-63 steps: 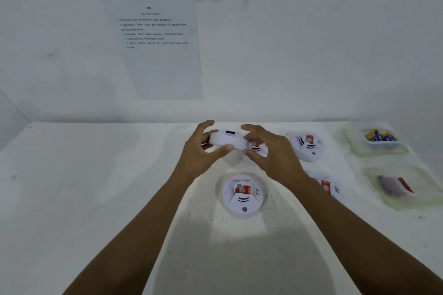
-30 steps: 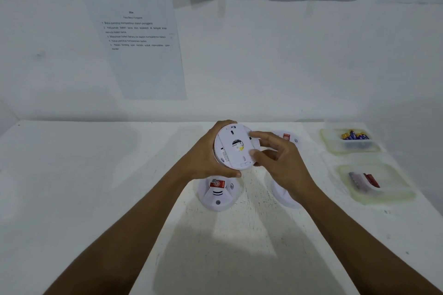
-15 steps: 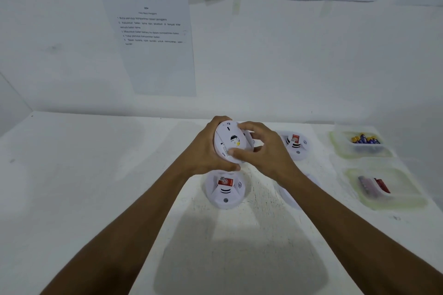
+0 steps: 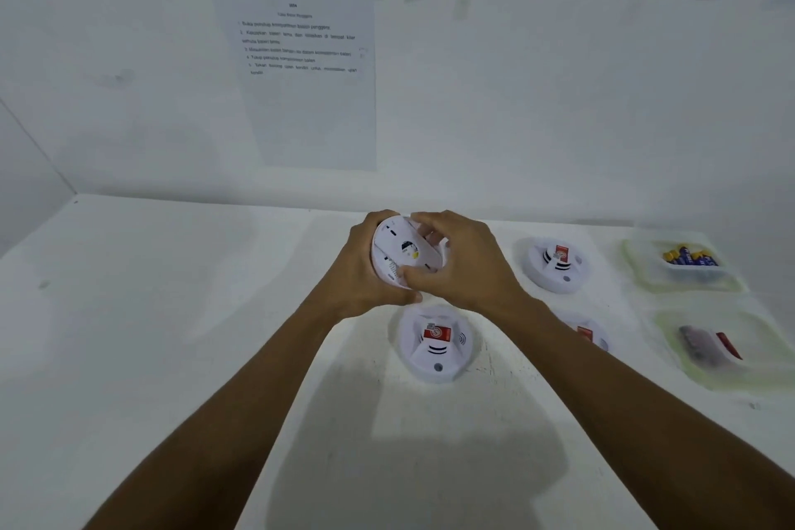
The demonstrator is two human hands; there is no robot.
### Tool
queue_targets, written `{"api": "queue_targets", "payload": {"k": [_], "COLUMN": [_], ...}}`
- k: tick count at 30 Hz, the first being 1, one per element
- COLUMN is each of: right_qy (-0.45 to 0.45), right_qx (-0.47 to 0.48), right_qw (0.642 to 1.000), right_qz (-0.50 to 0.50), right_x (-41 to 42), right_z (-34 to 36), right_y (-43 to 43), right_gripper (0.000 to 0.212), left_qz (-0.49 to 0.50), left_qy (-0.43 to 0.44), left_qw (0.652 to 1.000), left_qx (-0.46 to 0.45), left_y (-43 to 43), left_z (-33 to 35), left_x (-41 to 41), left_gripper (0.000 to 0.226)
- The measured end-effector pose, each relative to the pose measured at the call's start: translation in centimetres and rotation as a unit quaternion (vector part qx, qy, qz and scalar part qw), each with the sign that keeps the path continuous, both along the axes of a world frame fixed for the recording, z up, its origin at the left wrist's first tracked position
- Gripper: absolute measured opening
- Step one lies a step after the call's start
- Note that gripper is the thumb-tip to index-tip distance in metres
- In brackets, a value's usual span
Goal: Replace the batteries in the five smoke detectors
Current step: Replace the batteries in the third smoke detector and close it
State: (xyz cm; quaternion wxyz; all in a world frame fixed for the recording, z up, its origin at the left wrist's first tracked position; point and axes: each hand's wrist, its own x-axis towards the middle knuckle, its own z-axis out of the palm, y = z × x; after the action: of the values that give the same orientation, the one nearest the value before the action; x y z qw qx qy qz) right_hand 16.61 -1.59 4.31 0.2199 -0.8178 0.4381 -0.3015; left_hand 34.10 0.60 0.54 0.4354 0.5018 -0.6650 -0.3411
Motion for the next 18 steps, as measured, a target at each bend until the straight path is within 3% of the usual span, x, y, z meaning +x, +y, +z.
{"api": "queue_targets", "payload": {"k": [2, 10, 18], "right_qy": [-0.010, -0.058, 0.141], "right_qx": [0.009, 0.030, 0.103], "right_qw": [1.000, 0.998, 0.984], "right_qz": [0.007, 0.020, 0.039], "right_x": [1.0, 3.5, 5.6], "right_z": [-0.2, -1.3, -4.3], "right_y": [0.0, -3.7, -8.2], "right_gripper": [0.074, 0.047, 0.041], "left_qz": [0.008, 0.051, 0.049], "left_qy": [-0.022, -0.033, -0.078], "left_qw": [1.000, 0.998, 0.996], "left_qx": [-0.001, -0.009, -0.006], "left_y": [-0.1, 0.8, 1.8], "left_z": [-0.5, -2.8, -3.9], "left_x": [1.3, 8.3, 12.6], "left_gripper": [0.074, 0.093, 0.099]}}
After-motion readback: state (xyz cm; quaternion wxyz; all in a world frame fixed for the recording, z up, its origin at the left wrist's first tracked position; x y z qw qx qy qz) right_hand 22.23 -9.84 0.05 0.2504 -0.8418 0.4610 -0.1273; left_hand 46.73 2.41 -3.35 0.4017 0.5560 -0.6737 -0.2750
